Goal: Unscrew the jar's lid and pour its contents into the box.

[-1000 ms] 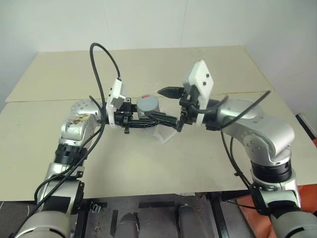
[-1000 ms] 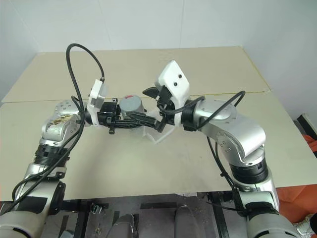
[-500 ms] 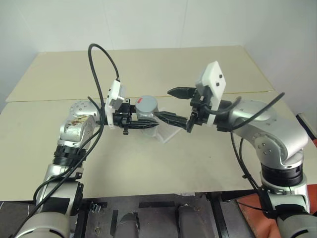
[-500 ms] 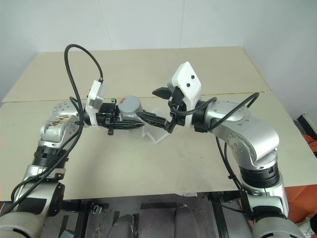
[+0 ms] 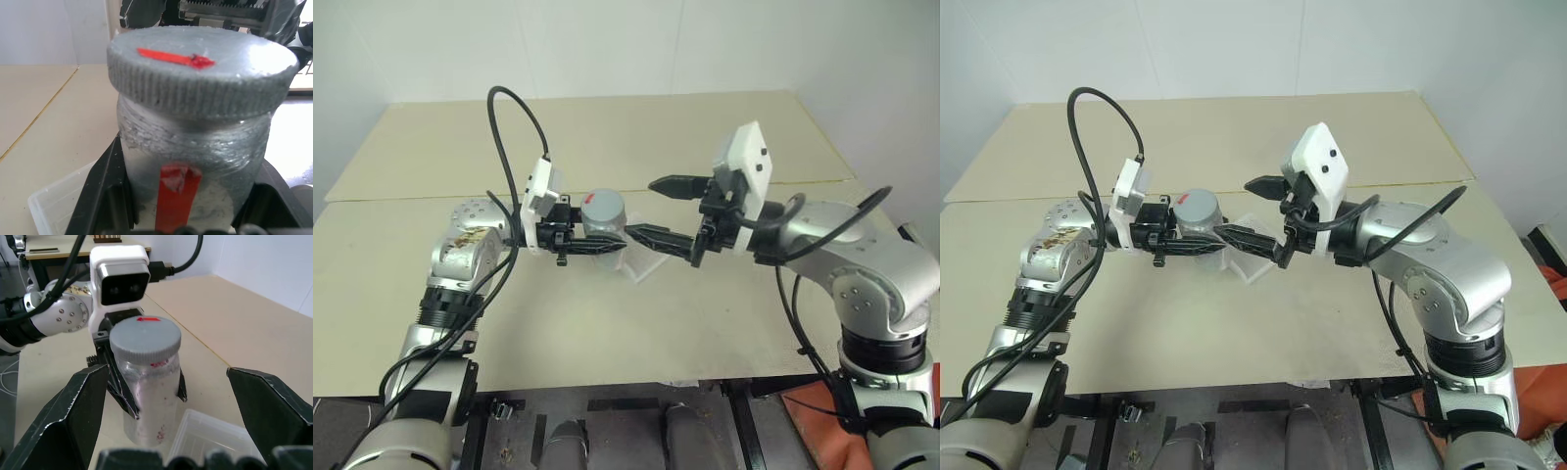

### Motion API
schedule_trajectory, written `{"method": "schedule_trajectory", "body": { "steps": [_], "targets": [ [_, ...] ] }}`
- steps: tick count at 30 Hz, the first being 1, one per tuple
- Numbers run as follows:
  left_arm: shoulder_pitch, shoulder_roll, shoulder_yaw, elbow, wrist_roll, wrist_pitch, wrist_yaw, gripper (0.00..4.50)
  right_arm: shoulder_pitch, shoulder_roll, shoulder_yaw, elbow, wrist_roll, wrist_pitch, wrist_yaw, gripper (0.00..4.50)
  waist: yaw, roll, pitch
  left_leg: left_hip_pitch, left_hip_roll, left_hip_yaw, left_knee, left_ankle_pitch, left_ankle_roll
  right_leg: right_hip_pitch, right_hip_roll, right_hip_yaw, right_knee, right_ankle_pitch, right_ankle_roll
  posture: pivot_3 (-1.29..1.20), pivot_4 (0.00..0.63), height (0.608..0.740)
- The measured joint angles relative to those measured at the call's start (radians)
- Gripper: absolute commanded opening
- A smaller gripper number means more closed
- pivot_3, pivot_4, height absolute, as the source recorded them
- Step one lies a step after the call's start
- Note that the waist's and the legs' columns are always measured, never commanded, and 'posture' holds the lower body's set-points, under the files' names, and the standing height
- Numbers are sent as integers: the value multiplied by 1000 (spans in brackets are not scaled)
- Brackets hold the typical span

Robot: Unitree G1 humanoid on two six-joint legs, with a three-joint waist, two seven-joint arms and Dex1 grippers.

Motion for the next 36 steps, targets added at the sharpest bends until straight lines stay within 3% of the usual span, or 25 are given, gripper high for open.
{"method": "schedule_trajectory", "body": {
  "steps": [14, 34, 36],
  "targets": [
    [0, -13, -3, 0, 0, 0, 1, 1922, -94, 121, 133, 58, -46, 6, -65, 4463, 0, 0, 0, 0, 0, 0, 0, 0, 0, 0, 0, 0, 0, 0, 0, 0, 150, 740],
    [0, -10, -3, -1, 0, -3, -1, 1922, -115, 165, 156, 125, -119, 6, -53, 4463, -2, 0, 0, 0, 0, 0, 0, 0, 0, 0, 0, 0, 0, 0, 0, 0, 150, 740],
    [0, -10, -3, -1, 1, -5, -1, 1922, -115, 165, 156, 125, -119, 6, -45, 4102, -2, 0, 0, 0, 0, 0, 0, 0, 0, 0, 0, 0, 0, 0, 0, 0, 150, 740]
  ]
}}
